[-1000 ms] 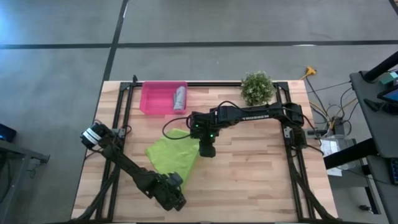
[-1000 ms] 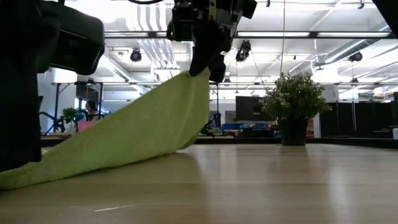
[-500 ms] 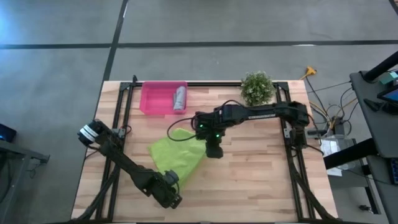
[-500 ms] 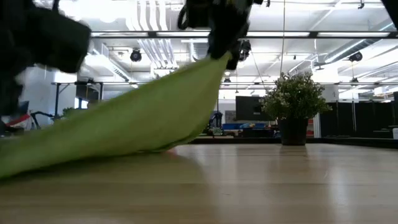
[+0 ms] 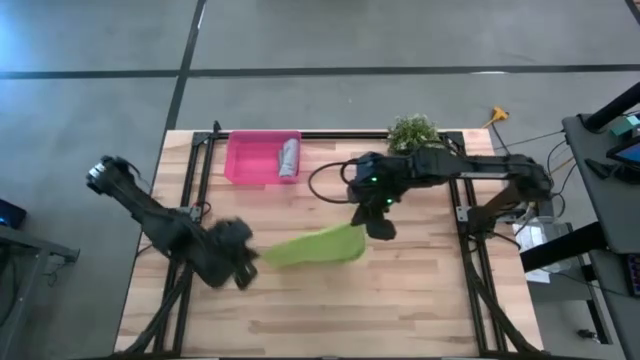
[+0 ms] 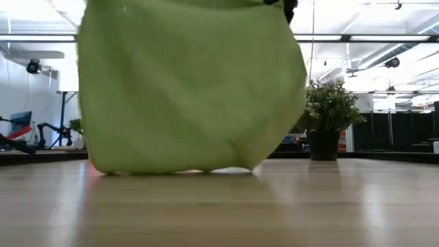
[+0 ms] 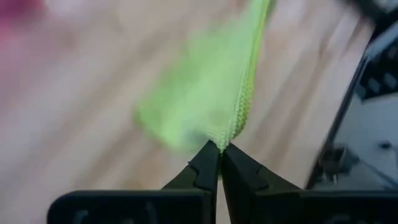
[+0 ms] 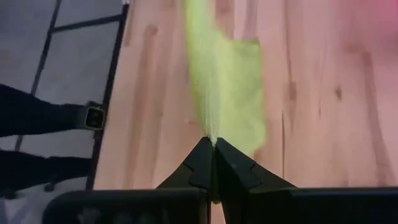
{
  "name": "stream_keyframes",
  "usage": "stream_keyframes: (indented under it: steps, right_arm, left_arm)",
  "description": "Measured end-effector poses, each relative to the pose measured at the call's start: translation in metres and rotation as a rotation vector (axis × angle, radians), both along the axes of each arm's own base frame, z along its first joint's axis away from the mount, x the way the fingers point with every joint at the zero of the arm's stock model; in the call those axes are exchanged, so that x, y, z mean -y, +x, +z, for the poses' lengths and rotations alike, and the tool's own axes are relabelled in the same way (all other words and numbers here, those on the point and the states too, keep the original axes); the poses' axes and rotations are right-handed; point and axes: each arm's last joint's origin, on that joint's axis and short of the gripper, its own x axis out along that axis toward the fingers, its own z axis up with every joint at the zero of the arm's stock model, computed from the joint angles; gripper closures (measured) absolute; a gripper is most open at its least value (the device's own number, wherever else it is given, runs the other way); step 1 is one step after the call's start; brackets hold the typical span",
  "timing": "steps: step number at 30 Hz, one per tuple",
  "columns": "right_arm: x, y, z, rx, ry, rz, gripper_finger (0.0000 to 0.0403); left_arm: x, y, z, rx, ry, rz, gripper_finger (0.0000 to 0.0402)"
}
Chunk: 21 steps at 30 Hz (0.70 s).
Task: Roll microfiber towels into tight, uniform cylinder then place into a basket
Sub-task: Roll the green microfiber cloth
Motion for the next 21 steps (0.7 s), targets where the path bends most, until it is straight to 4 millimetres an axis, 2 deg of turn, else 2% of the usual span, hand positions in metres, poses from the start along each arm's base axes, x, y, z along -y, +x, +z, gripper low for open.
stream_keyframes:
  steps: [1,4,5,7,10,11,13,14,16,17,18,20,21]
  right_arm:
    - [0.001,-0.004,0.002,0.007,-0.013,-0.018,0.0394]
    - [0.008,-0.014,0.005,-0.039,-0.172,-0.321,0.0394]
    - [0.01,-0.015,0.006,-0.041,-0.191,-0.369,0.0394]
    - [0.013,-0.016,0.01,-0.005,-0.166,-0.373,0.0394]
    - [0.017,-0.021,0.02,0.038,-0.174,-0.597,0.0394]
    - [0.016,-0.021,0.023,0.073,-0.141,-0.61,0.0394]
    - [0.014,-0.013,0.031,0.209,-0.023,-0.451,0.0394]
    - [0.015,-0.011,0.034,0.247,-0.041,-0.446,0.0394]
    - [0.019,-0.023,0.028,0.114,-0.121,-0.759,0.0394]
    - [0.019,-0.025,0.026,0.092,-0.105,-0.847,0.0394]
    - [0.018,-0.018,0.026,0.134,-0.031,-0.799,0.0394]
    - [0.008,-0.004,0.034,0.274,0.165,-0.437,0.0394]
    - [0.003,-0.001,0.033,0.291,0.185,-0.356,0.0394]
  left_arm:
    - [-0.01,-0.005,0.012,0.033,0.036,0.004,0.0401]
    - [-0.04,-0.016,0.039,0.101,0.158,0.003,0.0401]
    - [-0.05,-0.019,0.047,0.123,0.195,0.002,0.0401]
    - [-0.07,-0.024,0.061,0.146,0.263,0.004,0.0401]
    - [-0.093,-0.03,0.087,0.24,0.341,-0.002,0.0401]
    - [-0.099,-0.031,0.093,0.26,0.37,-0.012,0.0401]
    - [-0.109,-0.034,0.103,0.267,0.43,-0.023,0.0401]
    - [-0.112,-0.036,0.107,0.267,0.452,-0.034,0.0402]
    - [-0.118,-0.036,0.112,0.267,0.476,-0.072,0.0402]
    - [-0.119,-0.036,0.114,0.268,0.483,-0.09,0.0402]
    - [-0.121,-0.036,0.114,0.257,0.496,-0.099,0.0401]
    - [-0.122,-0.034,0.113,0.241,0.51,-0.111,0.0401]
    - [-0.122,-0.034,0.114,0.241,0.523,-0.121,0.0401]
